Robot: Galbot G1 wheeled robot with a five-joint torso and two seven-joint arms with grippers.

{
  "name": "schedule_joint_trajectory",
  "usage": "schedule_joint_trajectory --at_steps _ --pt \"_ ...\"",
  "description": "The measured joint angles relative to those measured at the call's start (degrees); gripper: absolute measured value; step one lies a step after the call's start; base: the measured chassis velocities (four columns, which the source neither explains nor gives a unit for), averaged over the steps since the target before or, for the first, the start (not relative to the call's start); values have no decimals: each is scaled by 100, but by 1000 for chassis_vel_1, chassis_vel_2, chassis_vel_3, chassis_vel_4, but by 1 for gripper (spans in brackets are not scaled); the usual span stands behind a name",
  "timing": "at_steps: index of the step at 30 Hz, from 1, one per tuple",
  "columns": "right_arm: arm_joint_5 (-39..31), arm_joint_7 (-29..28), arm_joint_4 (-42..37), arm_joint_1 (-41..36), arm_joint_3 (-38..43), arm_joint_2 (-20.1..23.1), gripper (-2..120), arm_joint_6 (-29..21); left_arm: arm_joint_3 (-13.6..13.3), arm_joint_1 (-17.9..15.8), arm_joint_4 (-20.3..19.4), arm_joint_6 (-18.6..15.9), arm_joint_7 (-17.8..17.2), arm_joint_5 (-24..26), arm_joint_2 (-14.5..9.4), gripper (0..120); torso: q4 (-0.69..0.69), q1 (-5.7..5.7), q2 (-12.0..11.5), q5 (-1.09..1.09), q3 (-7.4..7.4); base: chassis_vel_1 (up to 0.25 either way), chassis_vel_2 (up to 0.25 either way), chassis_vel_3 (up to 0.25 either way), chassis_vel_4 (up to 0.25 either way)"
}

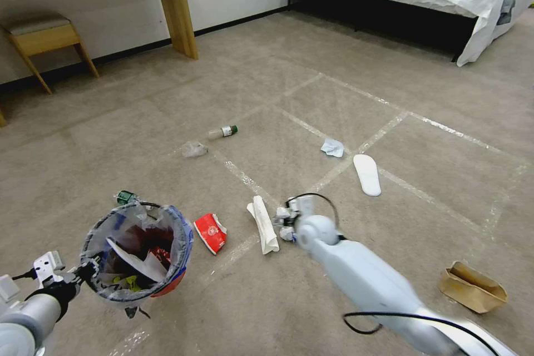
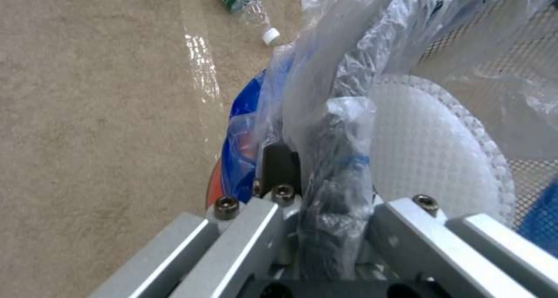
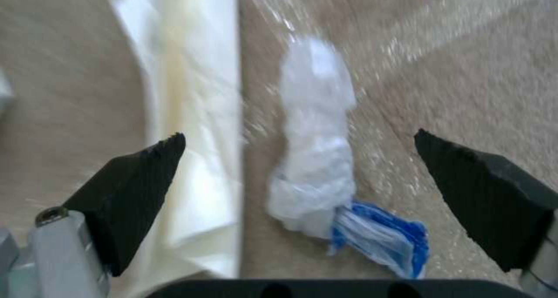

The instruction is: Pick up the trash bin and place the garbage on the floor into it.

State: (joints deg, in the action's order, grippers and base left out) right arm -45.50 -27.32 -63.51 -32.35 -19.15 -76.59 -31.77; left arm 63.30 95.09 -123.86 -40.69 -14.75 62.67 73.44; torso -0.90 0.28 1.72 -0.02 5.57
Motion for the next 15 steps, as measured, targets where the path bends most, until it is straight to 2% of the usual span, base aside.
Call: schedule_joint_trajectory --at_steps 7,13,14,15 --pt "435 225 769 86 -1 -225 100 181 42 46 -36 16 12 0 47 1 -1 0 0 1 -1 0 0 0 0" --pt "558 402 1012 91 16 -302 98 330 48 75 -70 22 18 2 55 1 -1 0 0 2 -1 0 0 0 0" --pt "600 481 1110 98 30 -340 93 388 49 75 -72 23 20 7 55 1 -1 0 0 2 -1 0 0 0 0" --pt "600 481 1110 98 30 -340 93 388 49 75 -72 23 20 7 55 1 -1 0 0 2 -1 0 0 0 0"
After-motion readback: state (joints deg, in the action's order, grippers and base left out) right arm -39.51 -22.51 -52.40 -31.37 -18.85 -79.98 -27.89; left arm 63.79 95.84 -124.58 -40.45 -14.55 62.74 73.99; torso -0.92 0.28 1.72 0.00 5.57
